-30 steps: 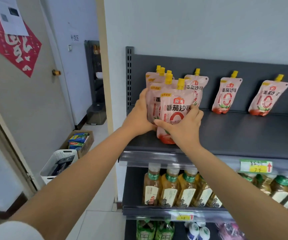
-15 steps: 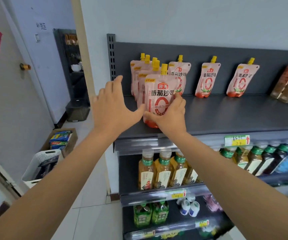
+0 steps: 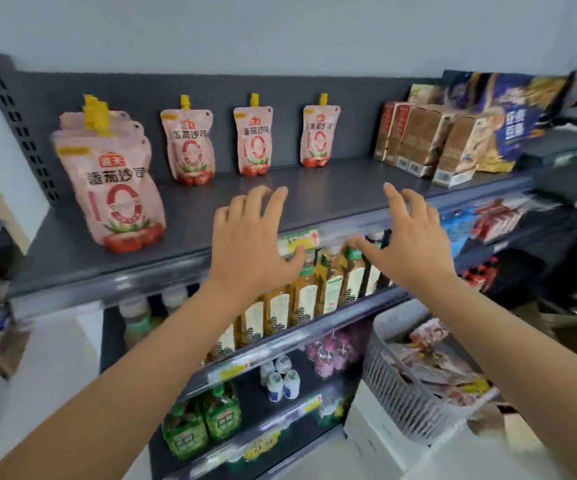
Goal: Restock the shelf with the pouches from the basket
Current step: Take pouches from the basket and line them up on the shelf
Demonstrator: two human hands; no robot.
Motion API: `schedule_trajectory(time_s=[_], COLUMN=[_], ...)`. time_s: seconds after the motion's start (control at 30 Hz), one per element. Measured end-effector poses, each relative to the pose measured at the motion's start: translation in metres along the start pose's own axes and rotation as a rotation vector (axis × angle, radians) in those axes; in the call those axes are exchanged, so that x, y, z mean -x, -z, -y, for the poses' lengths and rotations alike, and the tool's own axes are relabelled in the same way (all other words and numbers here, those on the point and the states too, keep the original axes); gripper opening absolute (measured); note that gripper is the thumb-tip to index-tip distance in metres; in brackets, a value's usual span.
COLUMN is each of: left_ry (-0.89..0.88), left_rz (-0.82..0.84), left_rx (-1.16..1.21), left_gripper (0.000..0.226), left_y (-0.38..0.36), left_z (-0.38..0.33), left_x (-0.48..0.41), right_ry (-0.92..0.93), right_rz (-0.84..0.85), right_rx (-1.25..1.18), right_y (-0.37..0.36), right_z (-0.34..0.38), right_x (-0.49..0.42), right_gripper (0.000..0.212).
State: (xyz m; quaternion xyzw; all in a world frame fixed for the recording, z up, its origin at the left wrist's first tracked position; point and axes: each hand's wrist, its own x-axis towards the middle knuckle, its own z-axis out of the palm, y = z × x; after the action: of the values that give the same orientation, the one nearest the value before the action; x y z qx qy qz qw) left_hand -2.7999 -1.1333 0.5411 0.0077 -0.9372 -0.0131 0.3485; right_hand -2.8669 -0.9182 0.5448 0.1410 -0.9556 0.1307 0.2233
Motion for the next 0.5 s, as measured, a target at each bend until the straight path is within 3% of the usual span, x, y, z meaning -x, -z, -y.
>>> schedule_trajectory(time_s=[0.27,0.5], left_ry=[-0.179,-0.234], left_rz=[0.268,0.458], left_rx=[0.023,0.013], left_gripper=[0.082,0.088], left_y=[-0.116,-0.185], left_z=[-0.187,-0.277], left_x=[0.003,0.003], right_ry=[-0.182,-0.241], right_rz=[0.178,0.332], right_rx=[0.11,0.102], right_y=[0.014,-0.019], right_z=[-0.196,-0.291], right_x=[0.044,0.052], right_gripper=[0.09,0.082])
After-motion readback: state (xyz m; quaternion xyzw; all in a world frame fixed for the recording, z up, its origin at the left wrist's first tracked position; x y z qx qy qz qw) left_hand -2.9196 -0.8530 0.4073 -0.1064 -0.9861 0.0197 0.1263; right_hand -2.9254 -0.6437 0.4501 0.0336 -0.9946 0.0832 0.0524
